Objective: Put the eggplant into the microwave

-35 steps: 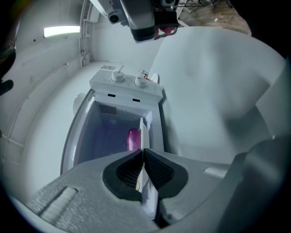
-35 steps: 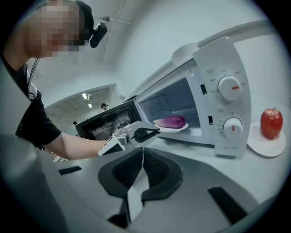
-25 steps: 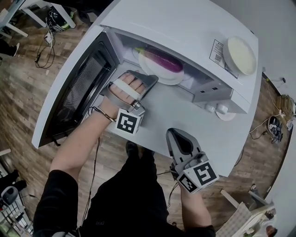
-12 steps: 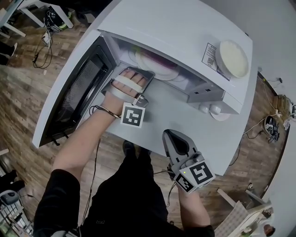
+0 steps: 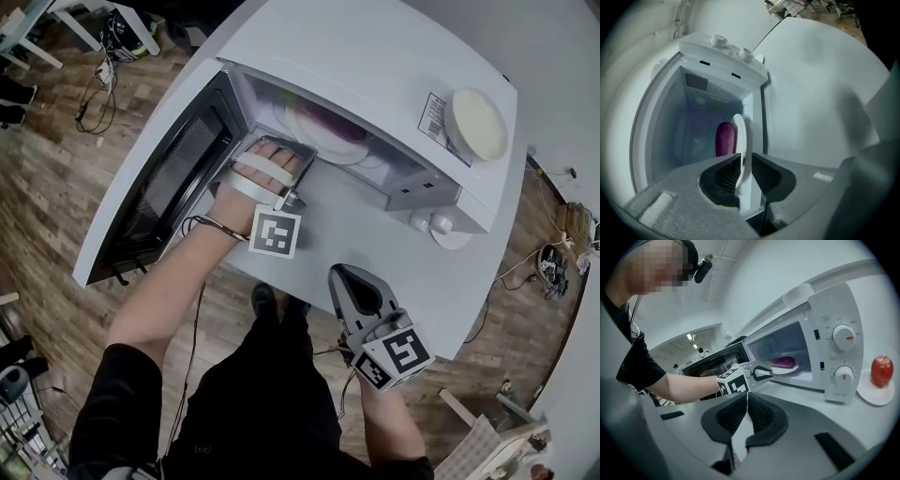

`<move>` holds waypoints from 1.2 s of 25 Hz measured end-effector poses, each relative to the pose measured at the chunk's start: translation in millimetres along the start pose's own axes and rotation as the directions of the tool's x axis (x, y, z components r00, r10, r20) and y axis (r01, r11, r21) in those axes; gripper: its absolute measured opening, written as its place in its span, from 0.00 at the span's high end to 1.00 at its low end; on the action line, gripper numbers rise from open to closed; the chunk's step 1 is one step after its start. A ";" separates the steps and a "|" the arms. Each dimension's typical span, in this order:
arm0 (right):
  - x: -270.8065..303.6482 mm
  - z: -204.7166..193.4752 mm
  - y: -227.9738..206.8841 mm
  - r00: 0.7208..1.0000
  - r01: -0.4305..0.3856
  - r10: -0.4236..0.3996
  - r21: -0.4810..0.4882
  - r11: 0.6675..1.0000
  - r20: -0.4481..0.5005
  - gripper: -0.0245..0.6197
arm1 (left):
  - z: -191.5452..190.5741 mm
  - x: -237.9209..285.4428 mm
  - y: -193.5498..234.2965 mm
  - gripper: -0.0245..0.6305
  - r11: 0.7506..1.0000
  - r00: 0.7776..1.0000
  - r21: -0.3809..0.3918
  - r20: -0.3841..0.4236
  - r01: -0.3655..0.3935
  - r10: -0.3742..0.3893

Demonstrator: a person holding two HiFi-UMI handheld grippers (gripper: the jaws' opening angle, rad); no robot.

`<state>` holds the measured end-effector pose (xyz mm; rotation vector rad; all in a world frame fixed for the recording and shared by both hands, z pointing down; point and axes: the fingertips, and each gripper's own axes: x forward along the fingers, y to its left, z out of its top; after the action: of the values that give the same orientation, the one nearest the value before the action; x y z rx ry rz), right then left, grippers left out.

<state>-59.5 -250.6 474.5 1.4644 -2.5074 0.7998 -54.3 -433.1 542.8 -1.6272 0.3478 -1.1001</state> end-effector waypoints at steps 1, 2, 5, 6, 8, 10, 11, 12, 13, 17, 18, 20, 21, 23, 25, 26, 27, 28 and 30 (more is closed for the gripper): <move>-0.9 -0.1 0.6 1.000 0.000 0.000 0.000 1.000 0.000 0.94 | -0.4 -1.9 -1.7 0.87 1.000 1.000 -0.002 -0.001 0.005 -0.005; -2.1 -0.4 0.9 1.000 0.001 -0.001 0.000 1.000 0.001 0.94 | -1.0 -3.7 -2.5 0.87 1.000 1.000 0.000 -0.003 0.004 -0.004; -6.3 -0.9 -0.8 1.000 0.006 -0.006 0.003 1.000 0.004 0.94 | -4.8 -3.8 1.7 0.88 1.000 1.000 0.019 -0.022 -0.018 0.018; -7.7 -1.1 -1.9 1.000 0.009 -0.009 0.005 1.000 0.007 0.94 | -5.6 -2.0 3.9 0.89 0.999 0.999 0.021 -0.026 -0.024 0.025; -9.8 -1.2 -3.4 1.000 0.012 -0.012 0.012 1.000 0.011 0.94 | -4.9 1.0 5.8 0.91 1.000 1.000 0.008 -0.025 -0.018 0.018; -11.4 -1.1 -3.9 1.000 0.013 -0.013 0.016 1.000 0.015 0.94 | 2.6 2.6 -5.0 0.93 0.997 0.998 -0.054 0.010 0.063 -0.063; -12.1 -0.8 -3.9 1.000 0.014 -0.014 0.018 1.000 0.017 0.94 | 7.1 3.6 -12.2 0.94 0.989 0.993 -0.090 0.035 0.116 -0.113; -12.8 -0.5 -3.9 1.000 0.015 -0.015 0.019 1.000 0.019 0.94 | 9.9 5.0 -15.5 0.94 0.983 0.989 -0.110 0.050 0.147 -0.142; -13.6 0.0 -4.1 1.000 0.015 -0.016 0.021 1.000 0.021 0.94 | 10.5 7.1 -14.1 0.94 0.982 0.988 -0.114 0.053 0.152 -0.147; -18.7 0.2 -9.0 0.999 0.027 -0.028 0.026 0.999 0.028 0.94 | 6.5 20.5 2.9 0.94 0.990 0.993 -0.088 0.025 0.114 -0.112; -20.3 0.3 -10.9 0.999 0.032 -0.033 0.028 0.999 0.029 0.94 | 5.3 24.3 6.1 0.94 0.991 0.994 -0.079 0.017 0.111 -0.110; -23.6 1.3 -13.5 0.999 0.041 -0.042 0.030 0.999 0.032 0.94 | 2.2 30.9 12.9 0.94 0.993 0.994 -0.051 -0.008 0.106 -0.107; -25.4 2.5 -14.1 0.998 0.044 -0.045 0.030 0.999 0.033 0.94 | 1.5 33.0 14.9 0.94 0.993 0.994 -0.043 -0.018 0.111 -0.112; -29.6 5.8 -14.0 0.998 0.053 -0.054 0.029 0.998 0.037 0.94 | 0.9 34.3 17.3 0.94 0.991 0.991 -0.051 -0.032 0.127 -0.129; -34.7 8.9 -11.2 0.997 0.061 -0.062 0.032 0.998 0.040 0.94 | 0.6 30.8 18.2 0.94 0.987 0.989 -0.090 -0.039 0.137 -0.141; -37.3 9.8 -8.3 0.997 0.062 -0.063 0.033 0.998 0.039 0.94 | 0.4 27.5 17.3 0.94 0.984 0.988 -0.110 -0.040 0.142 -0.147; -40.0 10.3 -4.5 0.997 0.061 -0.062 0.034 0.998 0.038 0.94 | 0.1 23.6 15.8 0.94 0.981 0.987 -0.124 -0.042 0.146 -0.153; -42.6 10.6 -0.1 0.998 0.059 -0.060 0.035 0.998 0.035 0.94 | -0.5 19.5 14.6 0.94 0.980 0.987 -0.132 -0.046 0.150 -0.157; -47.5 10.5 8.6 0.998 0.056 -0.057 0.034 0.998 0.029 0.94 | -2.0 10.6 15.1 0.94 0.977 0.986 -0.154 -0.053 0.149 -0.159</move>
<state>-40.4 -215.9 445.0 1.5614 -2.4740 0.8195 -45.7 -447.3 534.6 -1.7771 0.3584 -1.2722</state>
